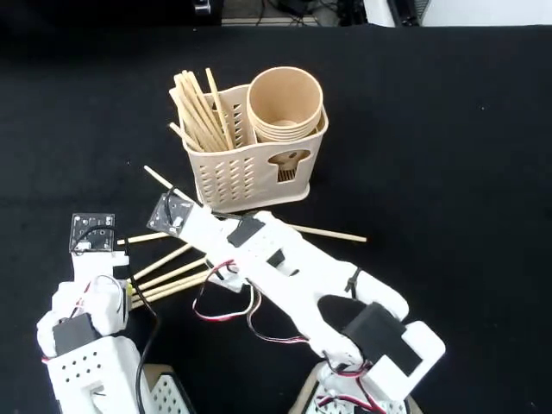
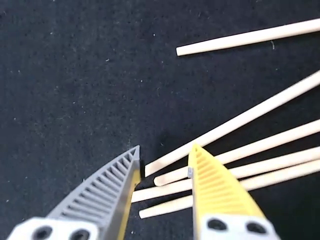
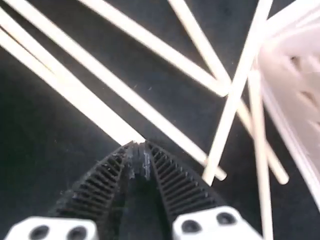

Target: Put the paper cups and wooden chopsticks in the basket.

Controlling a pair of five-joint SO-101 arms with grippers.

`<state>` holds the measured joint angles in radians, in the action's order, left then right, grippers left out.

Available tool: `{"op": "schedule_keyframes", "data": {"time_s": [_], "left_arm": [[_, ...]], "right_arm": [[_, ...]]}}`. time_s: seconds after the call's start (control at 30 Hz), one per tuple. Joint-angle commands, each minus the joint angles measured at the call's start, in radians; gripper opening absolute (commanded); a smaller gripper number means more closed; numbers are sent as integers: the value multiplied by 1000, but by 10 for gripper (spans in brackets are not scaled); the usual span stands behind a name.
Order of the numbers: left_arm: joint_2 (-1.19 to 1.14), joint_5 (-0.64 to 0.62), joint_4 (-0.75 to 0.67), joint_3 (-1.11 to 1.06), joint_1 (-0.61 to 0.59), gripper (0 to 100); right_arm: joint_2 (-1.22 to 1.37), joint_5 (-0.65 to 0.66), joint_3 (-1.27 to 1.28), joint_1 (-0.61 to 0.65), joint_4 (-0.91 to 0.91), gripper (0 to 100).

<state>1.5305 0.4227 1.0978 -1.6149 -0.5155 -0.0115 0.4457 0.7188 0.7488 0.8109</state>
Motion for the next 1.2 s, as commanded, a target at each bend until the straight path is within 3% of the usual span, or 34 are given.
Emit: {"op": "schedule_keyframes", "data": {"time_s": [0.0,0.27,0.5,0.7,1.07,1.17], "left_arm": [[-2,-3,-15,5,-1,170],[-2,-3,-17,5,-1,170],[-2,-3,-17,4,-1,170],[-2,-3,-15,4,-1,170],[-2,-3,-15,4,-1,170],[-2,-2,-15,4,-1,170]], "right_arm": [[-51,8,-21,2,81,13],[-182,29,8,2,153,17],[-143,8,-54,-44,54,198],[-19,9,-101,-123,-23,198],[153,11,-188,-126,-23,194],[139,11,-176,-124,-21,101]]}}
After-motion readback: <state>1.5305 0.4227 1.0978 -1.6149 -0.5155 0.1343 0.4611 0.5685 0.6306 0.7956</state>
